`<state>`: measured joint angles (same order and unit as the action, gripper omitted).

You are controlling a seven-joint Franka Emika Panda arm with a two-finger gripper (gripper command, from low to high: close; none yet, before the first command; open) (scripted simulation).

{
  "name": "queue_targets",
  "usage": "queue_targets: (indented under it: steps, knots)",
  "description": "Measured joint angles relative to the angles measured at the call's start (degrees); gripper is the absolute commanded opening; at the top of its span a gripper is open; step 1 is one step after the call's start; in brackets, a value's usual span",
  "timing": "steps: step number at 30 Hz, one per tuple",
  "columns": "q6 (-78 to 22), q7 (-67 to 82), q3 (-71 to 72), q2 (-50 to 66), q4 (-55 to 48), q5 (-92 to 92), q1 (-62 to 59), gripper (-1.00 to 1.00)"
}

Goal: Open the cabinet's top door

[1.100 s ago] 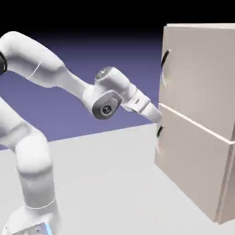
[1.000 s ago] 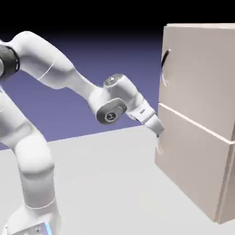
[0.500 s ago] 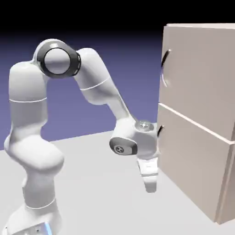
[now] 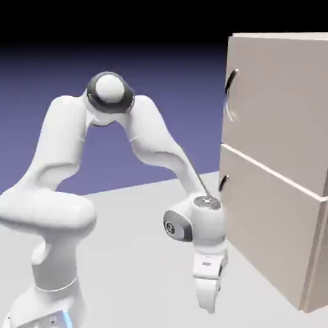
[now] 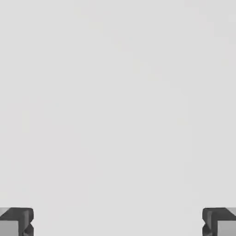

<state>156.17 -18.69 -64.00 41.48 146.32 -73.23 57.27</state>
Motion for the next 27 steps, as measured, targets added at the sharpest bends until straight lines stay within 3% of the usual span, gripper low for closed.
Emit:
queue_targets:
  steps: [27]
  knots:
    - [-13.5,18.0,-48.4,56.1,-11.1,-55.4,42.8,0.00]
